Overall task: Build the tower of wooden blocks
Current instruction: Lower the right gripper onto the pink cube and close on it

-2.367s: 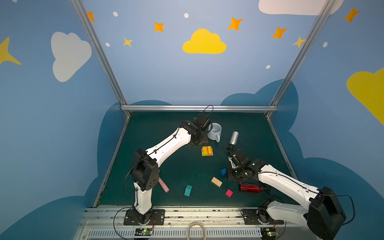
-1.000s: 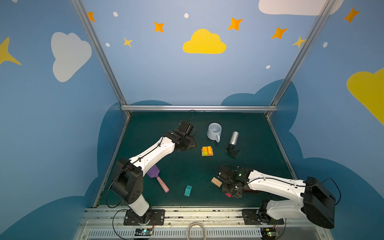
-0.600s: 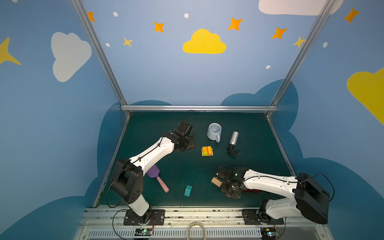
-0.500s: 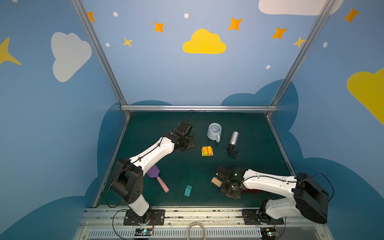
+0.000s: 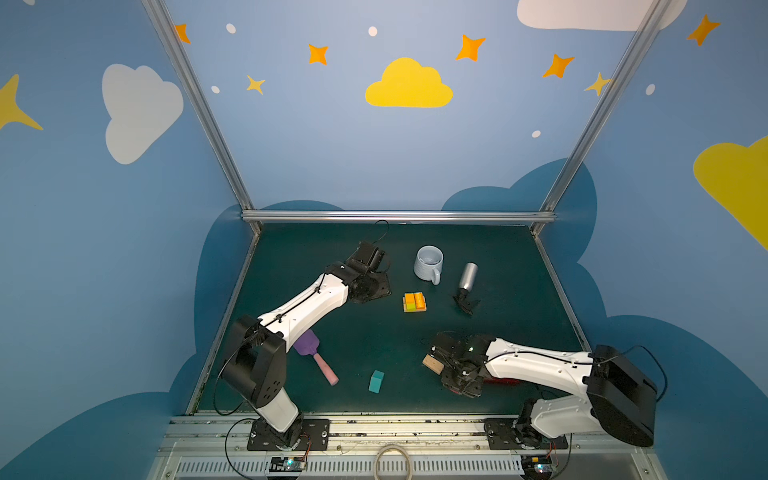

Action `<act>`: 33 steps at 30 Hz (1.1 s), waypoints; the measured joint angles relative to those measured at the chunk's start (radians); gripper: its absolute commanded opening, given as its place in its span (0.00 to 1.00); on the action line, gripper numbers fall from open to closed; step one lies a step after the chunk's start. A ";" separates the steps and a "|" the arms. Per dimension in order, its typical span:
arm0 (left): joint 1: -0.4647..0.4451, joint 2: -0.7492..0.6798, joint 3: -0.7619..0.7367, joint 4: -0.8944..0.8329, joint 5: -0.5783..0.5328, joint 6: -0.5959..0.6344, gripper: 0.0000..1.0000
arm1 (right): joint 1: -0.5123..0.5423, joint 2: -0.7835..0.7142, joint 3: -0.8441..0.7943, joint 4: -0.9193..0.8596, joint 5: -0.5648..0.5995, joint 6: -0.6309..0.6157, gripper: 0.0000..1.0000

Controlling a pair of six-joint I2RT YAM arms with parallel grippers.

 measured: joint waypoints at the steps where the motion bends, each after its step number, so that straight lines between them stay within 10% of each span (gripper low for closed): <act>1: 0.000 0.000 0.000 0.000 0.000 0.000 0.61 | 0.001 -0.006 0.000 -0.002 0.003 0.003 0.43; 33: 0.000 0.000 -0.002 0.000 0.010 -0.004 0.61 | 0.001 -0.006 0.000 0.015 0.006 0.006 0.33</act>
